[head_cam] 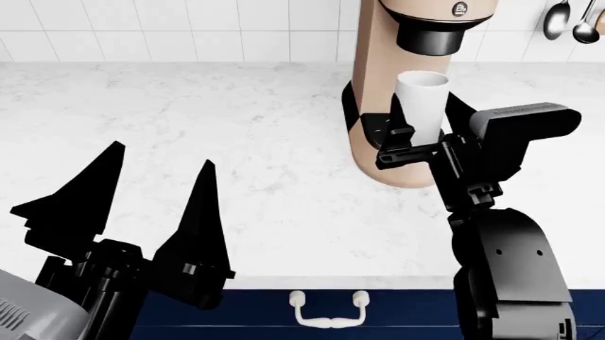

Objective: Pick the mug from the cabinet, place it under the coffee machine dispenser, and press the start button.

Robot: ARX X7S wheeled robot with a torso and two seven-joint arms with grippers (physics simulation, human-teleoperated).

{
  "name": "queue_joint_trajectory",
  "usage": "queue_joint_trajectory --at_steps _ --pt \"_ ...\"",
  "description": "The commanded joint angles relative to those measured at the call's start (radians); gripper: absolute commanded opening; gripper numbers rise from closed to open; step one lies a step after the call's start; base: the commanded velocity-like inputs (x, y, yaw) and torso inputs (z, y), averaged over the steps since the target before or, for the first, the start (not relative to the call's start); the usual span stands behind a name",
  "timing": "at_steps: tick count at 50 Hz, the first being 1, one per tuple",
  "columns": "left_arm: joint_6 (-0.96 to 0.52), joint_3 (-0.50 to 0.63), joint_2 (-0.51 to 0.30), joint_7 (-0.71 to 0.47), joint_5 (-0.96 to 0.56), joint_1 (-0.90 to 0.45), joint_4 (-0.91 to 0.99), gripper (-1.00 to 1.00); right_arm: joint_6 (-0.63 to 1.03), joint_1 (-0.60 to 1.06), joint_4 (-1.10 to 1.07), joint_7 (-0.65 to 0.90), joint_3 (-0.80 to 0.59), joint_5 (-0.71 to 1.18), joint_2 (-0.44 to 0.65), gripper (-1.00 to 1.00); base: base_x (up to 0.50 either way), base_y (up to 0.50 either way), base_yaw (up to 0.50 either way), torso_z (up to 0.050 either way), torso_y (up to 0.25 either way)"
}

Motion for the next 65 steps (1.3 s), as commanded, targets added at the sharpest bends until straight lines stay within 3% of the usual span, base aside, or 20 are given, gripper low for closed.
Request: queue_joint_trajectory --at_steps 1,65 --pt "0.006 0.001 -0.004 -0.004 0.003 0.008 0.001 1.0 -0.051 0.035 0.057 0.009 -0.018 -0.022 -0.004 -1.0 0.0 0.0 0.0 0.0 0.0" --pt "0.023 0.013 -0.022 -0.019 0.007 -0.001 -0.006 1.0 -0.239 0.18 0.423 0.088 -0.092 -0.07 0.018 -1.0 0.0 0.0 0.0 0.0 0.0"
